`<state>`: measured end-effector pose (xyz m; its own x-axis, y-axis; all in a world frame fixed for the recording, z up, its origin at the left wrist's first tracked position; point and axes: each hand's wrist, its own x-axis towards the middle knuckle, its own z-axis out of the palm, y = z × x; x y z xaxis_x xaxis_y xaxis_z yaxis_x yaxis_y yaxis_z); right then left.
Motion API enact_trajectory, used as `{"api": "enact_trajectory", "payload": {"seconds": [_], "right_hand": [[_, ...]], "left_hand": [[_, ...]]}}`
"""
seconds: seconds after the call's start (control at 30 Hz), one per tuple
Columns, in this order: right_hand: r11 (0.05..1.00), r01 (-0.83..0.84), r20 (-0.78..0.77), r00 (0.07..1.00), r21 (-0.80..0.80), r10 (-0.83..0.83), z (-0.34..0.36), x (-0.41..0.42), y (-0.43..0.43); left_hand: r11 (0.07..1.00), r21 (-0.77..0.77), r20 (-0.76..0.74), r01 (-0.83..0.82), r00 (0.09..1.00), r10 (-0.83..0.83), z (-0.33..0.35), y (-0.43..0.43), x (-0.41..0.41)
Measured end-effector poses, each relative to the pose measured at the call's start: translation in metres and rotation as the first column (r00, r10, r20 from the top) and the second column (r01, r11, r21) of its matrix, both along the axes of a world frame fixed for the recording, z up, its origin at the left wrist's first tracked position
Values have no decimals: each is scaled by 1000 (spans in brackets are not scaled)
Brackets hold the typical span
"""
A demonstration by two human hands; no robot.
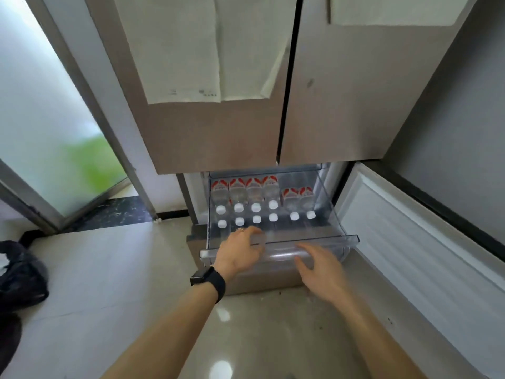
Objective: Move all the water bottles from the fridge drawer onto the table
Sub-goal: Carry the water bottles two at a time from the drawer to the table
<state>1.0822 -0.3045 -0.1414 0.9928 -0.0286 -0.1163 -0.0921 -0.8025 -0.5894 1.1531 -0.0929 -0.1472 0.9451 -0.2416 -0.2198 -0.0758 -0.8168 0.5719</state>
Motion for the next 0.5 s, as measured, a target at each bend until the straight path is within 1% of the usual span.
{"api": "enact_trajectory", "payload": {"seconds": [0.07,0.13,0.2,0.27,0.3,0.37,0.43,0.5], "right_hand": [[997,-80,-41,996,-15,79,-3,30,-11],[988,-148,-63,987,-35,146,-7,61,-19],[985,-170,-78,983,-44,166,-11,90,-22],[987,-157,-90,984,-20,155,-16,117,-20],[991,-133,-102,986,21,135,-19,130,-17],[986,-36,-200,977,165,69,-30,153,-7],[951,103,-326,946,292,-2,-45,175,2],[905,222,-413,909,364,-56,-59,195,10]], "left_hand": [[992,-80,-72,-97,993,91,-5,-10,24],[973,-135,-112,-187,979,172,-11,-18,46],[936,-197,-177,-292,950,259,-18,-26,64],[876,-258,-271,-408,901,339,-29,-33,83],[844,-296,-308,-448,881,360,-35,-35,92],[777,-359,-382,-517,841,382,-48,-40,106],[686,-413,-467,-598,786,404,-55,-43,117],[599,-447,-554,-665,731,398,-62,-47,129]]}}
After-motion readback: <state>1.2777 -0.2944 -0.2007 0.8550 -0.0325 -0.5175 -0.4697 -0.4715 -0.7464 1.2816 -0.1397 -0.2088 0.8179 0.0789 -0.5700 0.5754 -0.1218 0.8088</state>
